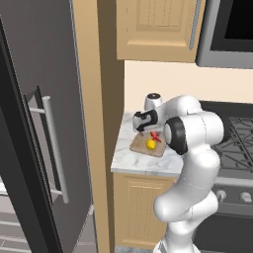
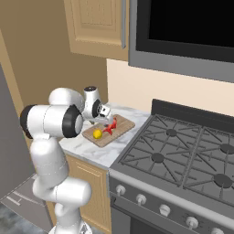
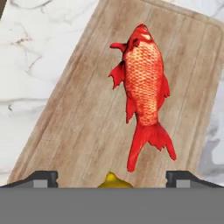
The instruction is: Retrieve a lemon from the fridge and place it on the cutting board with the fish.
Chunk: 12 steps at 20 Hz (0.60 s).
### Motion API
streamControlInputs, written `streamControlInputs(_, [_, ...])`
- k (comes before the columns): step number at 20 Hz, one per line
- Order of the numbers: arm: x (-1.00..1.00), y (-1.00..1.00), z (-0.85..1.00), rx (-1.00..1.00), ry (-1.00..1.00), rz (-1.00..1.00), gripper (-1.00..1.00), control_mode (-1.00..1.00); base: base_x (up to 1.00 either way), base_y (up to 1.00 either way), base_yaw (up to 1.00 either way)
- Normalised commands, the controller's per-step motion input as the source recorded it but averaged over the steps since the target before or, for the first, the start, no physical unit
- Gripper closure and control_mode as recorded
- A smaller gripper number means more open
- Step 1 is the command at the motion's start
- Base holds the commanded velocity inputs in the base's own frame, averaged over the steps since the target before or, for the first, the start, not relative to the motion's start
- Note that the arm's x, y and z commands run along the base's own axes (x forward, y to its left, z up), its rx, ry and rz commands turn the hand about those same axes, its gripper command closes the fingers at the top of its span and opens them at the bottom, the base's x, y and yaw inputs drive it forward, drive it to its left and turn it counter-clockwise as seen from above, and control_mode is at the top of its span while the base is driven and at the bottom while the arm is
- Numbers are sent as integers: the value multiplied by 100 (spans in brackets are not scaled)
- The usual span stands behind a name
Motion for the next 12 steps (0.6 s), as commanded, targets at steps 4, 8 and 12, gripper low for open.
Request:
streamControlInputs(4, [-73, 0, 67, 0, -10, 0, -100, -100, 0, 0, 0])
streamControlInputs(8, [-99, 0, 24, 0, 0, 0, -100, -100, 0, 0, 0])
streamControlInputs(12, [-100, 0, 45, 0, 0, 0, -100, -100, 0, 0, 0])
